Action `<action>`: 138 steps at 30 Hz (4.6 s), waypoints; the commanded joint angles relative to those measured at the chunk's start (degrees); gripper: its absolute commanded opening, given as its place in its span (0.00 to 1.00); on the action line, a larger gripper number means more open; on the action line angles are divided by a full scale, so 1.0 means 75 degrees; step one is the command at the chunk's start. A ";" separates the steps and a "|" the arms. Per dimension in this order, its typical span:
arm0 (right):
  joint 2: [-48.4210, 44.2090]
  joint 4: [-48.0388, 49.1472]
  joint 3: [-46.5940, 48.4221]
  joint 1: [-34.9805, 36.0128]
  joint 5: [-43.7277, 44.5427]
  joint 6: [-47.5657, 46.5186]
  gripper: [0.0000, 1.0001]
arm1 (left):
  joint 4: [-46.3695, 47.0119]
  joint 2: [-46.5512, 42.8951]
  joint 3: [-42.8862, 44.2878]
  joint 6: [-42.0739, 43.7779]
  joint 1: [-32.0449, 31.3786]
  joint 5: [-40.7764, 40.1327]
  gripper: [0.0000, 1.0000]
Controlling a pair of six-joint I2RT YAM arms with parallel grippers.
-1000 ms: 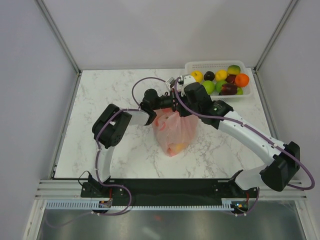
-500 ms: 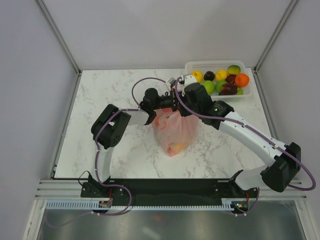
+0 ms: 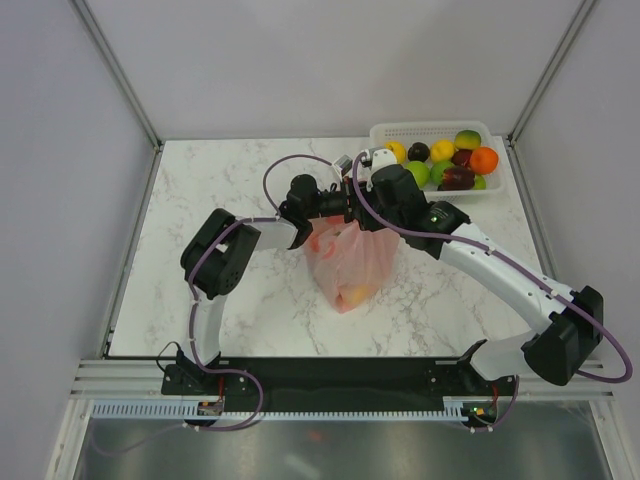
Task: Place the fake fruits into the plastic bag and tie a complex knot
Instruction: Tie the plastic bag at the center of the board.
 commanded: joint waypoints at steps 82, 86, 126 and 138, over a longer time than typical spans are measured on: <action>-0.1003 -0.0051 0.0162 -0.2217 -0.2387 0.0345 0.17 | 0.0417 -0.0379 0.0399 0.0119 -0.0064 0.0402 0.02; -0.0723 -0.0004 0.0209 -0.2217 -0.2493 0.0298 0.16 | 0.0417 -0.0379 0.0446 0.0107 -0.0076 0.0496 0.02; -0.1460 -0.0239 -0.0693 -0.2979 -0.2550 -0.0018 0.20 | 0.0300 0.0171 0.1114 -0.0022 -0.0287 0.0813 0.02; -0.1085 0.0394 -0.0623 -0.3026 -0.3290 0.0076 0.20 | -0.0005 0.0289 0.1243 0.0119 -0.0310 0.0953 0.02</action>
